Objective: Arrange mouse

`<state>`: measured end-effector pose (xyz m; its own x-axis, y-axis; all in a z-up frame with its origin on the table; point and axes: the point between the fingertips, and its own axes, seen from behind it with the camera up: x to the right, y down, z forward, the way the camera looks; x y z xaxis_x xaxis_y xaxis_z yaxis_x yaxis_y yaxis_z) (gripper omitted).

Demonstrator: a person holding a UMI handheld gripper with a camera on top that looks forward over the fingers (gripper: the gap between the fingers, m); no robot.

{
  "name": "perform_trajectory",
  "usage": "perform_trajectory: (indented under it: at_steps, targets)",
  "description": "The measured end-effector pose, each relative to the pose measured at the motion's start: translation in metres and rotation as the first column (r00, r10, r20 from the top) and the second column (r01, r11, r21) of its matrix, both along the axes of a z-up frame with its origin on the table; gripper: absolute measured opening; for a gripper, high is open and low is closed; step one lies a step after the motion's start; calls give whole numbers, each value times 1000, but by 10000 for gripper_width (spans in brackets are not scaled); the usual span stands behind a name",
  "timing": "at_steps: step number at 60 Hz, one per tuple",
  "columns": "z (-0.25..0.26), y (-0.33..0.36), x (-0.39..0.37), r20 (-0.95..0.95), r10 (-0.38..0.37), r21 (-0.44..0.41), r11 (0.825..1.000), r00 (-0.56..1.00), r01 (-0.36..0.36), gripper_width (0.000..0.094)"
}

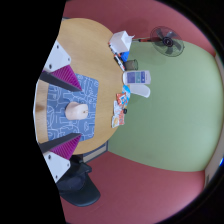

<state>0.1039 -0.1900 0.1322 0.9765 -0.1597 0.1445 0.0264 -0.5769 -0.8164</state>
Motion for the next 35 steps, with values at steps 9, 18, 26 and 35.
perform_trajectory:
  at_steps: [9,18,26,35]
  targets:
    - [31,-56,-19,17,-17,29,999,1000,17,839]
    - [50,-99,-35,34,-9,48,999,999,8,833]
    - [61,-121,-42,52,-2,60,998,999,-1,834]
    - [62,-130,-49,49,5,50,999,999,-8,837]
